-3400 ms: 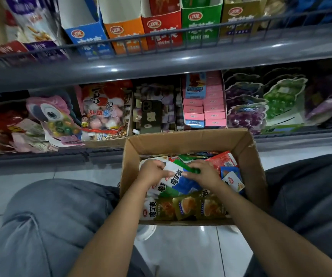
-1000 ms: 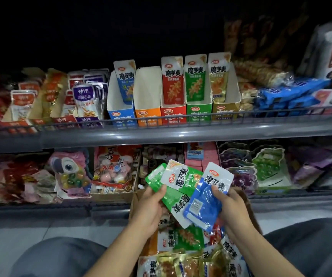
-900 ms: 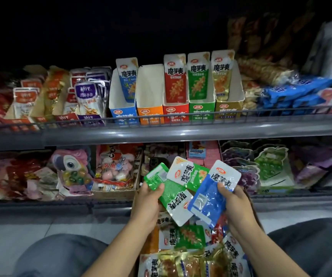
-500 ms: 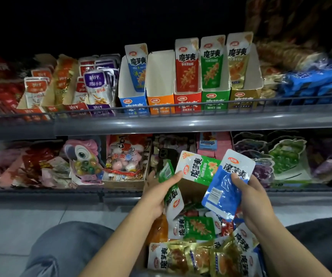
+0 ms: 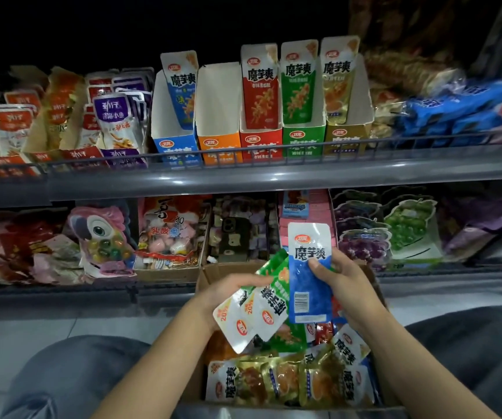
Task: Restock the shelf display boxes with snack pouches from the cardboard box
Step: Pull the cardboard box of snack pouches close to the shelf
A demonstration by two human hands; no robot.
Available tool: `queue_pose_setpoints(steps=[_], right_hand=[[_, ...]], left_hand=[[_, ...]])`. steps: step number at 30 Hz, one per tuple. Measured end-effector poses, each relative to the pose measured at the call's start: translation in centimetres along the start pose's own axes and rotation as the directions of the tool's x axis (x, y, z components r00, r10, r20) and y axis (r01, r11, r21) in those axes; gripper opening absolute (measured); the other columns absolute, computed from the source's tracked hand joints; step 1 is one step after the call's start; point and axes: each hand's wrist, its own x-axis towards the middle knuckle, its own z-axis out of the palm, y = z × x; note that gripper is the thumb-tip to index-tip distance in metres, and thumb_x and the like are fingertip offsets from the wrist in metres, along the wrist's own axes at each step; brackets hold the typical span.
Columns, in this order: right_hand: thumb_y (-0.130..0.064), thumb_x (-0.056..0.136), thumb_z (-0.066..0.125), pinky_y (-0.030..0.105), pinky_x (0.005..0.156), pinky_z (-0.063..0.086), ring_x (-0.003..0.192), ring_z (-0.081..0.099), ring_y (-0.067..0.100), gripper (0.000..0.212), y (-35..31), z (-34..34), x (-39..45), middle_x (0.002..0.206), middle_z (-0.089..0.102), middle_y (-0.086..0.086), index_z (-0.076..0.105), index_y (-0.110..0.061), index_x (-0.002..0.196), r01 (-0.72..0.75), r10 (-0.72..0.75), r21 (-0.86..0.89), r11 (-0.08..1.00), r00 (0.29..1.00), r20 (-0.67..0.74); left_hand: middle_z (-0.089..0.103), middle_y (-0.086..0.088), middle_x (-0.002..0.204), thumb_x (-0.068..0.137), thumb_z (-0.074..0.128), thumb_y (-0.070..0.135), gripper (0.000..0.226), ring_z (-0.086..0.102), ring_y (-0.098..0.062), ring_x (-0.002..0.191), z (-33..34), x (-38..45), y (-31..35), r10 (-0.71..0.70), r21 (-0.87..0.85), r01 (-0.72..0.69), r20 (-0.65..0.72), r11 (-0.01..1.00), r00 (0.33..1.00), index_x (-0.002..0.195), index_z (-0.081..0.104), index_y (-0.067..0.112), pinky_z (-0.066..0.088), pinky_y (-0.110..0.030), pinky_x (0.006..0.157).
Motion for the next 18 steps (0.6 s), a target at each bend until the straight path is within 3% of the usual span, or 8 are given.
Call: queue_pose_setpoints(steps=[2, 4, 5, 8, 10, 13, 16, 18], right_hand=[[-0.013, 0.091, 0.059, 0.049, 0.085, 0.054, 0.093, 0.069, 0.029, 0.016, 0.5, 0.2, 0.1, 0.104, 0.071, 0.01, 0.062, -0.014, 0.106, -0.041, 0.039, 0.05, 0.998, 0.999, 0.038], [-0.011, 0.091, 0.058, 0.048, 0.082, 0.055, 0.092, 0.069, 0.03, 0.019, 0.6, 0.3, 0.1, 0.104, 0.071, 0.011, 0.061, -0.014, 0.109, -0.1, 0.09, 0.122, 0.988, 0.992, 0.083], [-0.01, 0.091, 0.057, 0.046, 0.078, 0.056, 0.089, 0.069, 0.029, 0.02, 0.6, 0.3, 0.2, 0.103, 0.072, 0.011, 0.061, -0.014, 0.11, -0.116, 0.105, 0.146, 0.982, 0.991, 0.085], [-0.011, 0.092, 0.058, 0.043, 0.07, 0.057, 0.082, 0.07, 0.028, 0.02, 0.5, -0.1, 0.6, 0.098, 0.072, 0.012, 0.06, -0.013, 0.111, -0.082, 0.094, 0.165, 0.983, 0.994, -0.063], [-0.013, 0.092, 0.058, 0.045, 0.07, 0.056, 0.082, 0.069, 0.03, 0.018, 0.6, -0.4, 0.8, 0.097, 0.071, 0.011, 0.059, -0.012, 0.111, -0.046, 0.084, 0.197, 0.979, 0.978, -0.193], [-0.012, 0.093, 0.058, 0.049, 0.074, 0.056, 0.078, 0.068, 0.028, 0.006, 0.4, 0.1, 0.6, 0.093, 0.069, 0.01, 0.058, -0.013, 0.099, -0.005, 0.074, 0.246, 0.969, 0.959, -0.274], [-0.013, 0.089, 0.064, 0.049, 0.071, 0.057, 0.074, 0.068, 0.03, 0.011, 0.4, 0.7, 0.1, 0.088, 0.069, 0.012, 0.055, -0.01, 0.095, -0.005, 0.053, 0.181, 0.983, 0.964, -0.262], [-0.015, 0.086, 0.067, 0.048, 0.073, 0.057, 0.079, 0.07, 0.029, 0.017, 0.3, 0.6, -0.1, 0.092, 0.071, 0.012, 0.057, -0.008, 0.098, 0.02, 0.001, 0.087, 0.996, 0.971, -0.241]], left_hand=[[0.071, -0.017, 0.1, 0.072, 0.07, 0.012, 0.035, 0.068, -0.03, 0.091, 0.2, -0.1, 0.1, -0.03, 0.093, 0.027, 0.024, 0.995, 0.999, 0.106, 0.065, 0.002, 0.05, -0.041, 0.088], [0.073, -0.011, 0.081, 0.087, 0.054, 0.001, 0.014, 0.071, -0.021, 0.07, 0.2, -0.2, 0.2, 0.032, 0.159, -0.031, -0.005, 0.987, 0.999, 0.097, 0.063, 0.004, 0.056, -0.029, 0.068], [0.073, -0.01, 0.078, 0.089, 0.049, -0.002, 0.018, 0.071, -0.02, 0.066, 0.1, -0.4, 0.3, 0.067, 0.148, -0.064, -0.015, 0.987, 0.998, 0.093, 0.064, 0.005, 0.056, -0.027, 0.062], [0.072, -0.011, 0.082, 0.084, 0.058, 0.006, 0.012, 0.069, -0.021, 0.072, -0.3, -0.8, 0.7, 0.15, 0.072, -0.151, 0.011, 0.986, 0.989, 0.087, 0.07, 0.005, 0.055, -0.03, 0.066], [0.071, -0.012, 0.088, 0.078, 0.062, 0.009, 0.023, 0.068, -0.02, 0.075, -0.6, -0.8, 1.0, 0.26, 0.076, -0.254, -0.075, 0.964, 0.963, 0.1, 0.066, 0.002, 0.056, -0.032, 0.068], [0.07, -0.015, 0.104, 0.069, 0.069, 0.002, 0.049, 0.069, -0.022, 0.086, -0.1, -0.5, 0.8, 0.411, 0.093, -0.401, -0.25, 0.911, 0.877, 0.117, 0.058, 0.003, 0.059, -0.034, 0.072], [0.068, 0.0, 0.105, 0.066, 0.083, 0.012, 0.053, 0.065, -0.015, 0.094, 0.8, -0.3, 0.4, 0.599, 0.546, -0.346, -0.397, 0.763, 0.695, 0.108, 0.053, 0.024, 0.053, -0.036, 0.084], [0.066, 0.006, 0.1, 0.074, 0.08, 0.017, 0.042, 0.064, -0.012, 0.092, 1.0, -0.8, 1.1, 0.698, 0.704, -0.308, -0.363, 0.64, 0.618, 0.1, 0.05, 0.031, 0.053, -0.037, 0.085]])
